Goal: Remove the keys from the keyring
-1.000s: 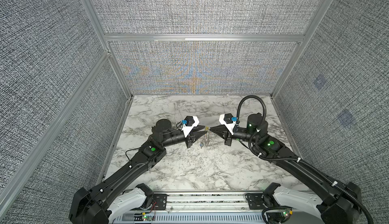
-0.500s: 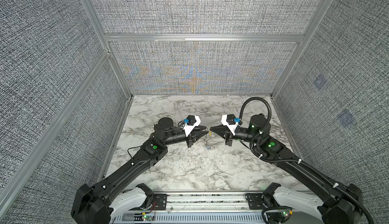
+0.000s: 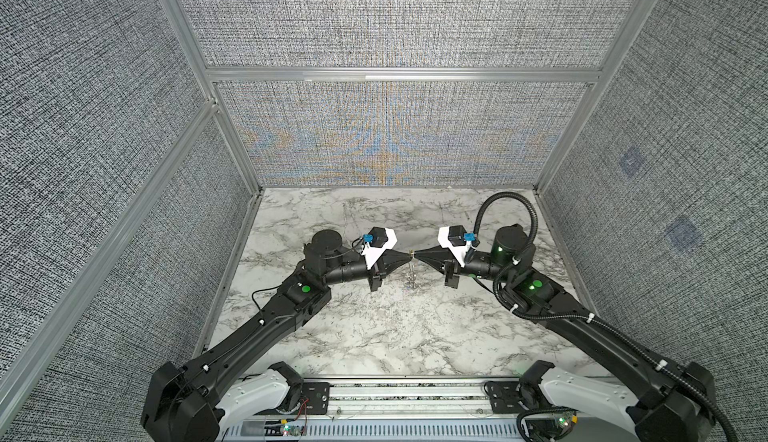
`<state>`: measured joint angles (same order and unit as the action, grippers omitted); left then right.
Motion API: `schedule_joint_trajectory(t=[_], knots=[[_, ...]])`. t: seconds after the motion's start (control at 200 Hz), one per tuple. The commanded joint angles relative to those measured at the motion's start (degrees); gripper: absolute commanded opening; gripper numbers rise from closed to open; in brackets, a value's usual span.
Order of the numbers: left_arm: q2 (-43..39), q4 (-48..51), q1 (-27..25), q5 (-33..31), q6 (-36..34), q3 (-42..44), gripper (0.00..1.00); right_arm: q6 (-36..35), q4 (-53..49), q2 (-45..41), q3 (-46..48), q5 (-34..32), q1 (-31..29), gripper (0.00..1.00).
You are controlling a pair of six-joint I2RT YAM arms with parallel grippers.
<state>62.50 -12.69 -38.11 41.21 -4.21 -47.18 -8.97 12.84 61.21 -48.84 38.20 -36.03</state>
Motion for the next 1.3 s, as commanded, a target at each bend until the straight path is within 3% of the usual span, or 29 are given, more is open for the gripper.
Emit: schedule_joint_trajectory(t=[0.0, 0.075, 0.305, 0.46, 0.67, 1.296], knots=[[0.2, 0.6, 0.0, 0.6, -1.4, -1.4, 0.00, 0.5, 3.1, -0.9, 1.1, -2.8, -0.1, 0.11], [0.4, 4.4, 0.0, -1.3, -2.8, -2.6, 0.00, -0.3, 2.9, -2.8, 2.2, -6.3, -0.1, 0.30], [2.6, 22.0, 0.0, -5.6, -10.2, -10.6, 0.00, -9.7, -6.2, -7.6, 1.0, -16.5, -0.3, 0.41], [4.9, 32.8, 0.0, -7.8, -14.8, -15.8, 0.00, -17.6, -13.1, -6.9, -1.7, -24.5, -3.6, 0.41], [8.8, 43.1, -0.1, -9.2, -18.5, -23.3, 0.00, -21.5, -12.5, -6.5, -1.6, -31.5, -7.2, 0.40], [12.9, 49.6, -0.1, -8.7, -20.7, -29.3, 0.00, -22.6, -8.8, -2.0, -1.5, -32.3, -12.0, 0.21]])
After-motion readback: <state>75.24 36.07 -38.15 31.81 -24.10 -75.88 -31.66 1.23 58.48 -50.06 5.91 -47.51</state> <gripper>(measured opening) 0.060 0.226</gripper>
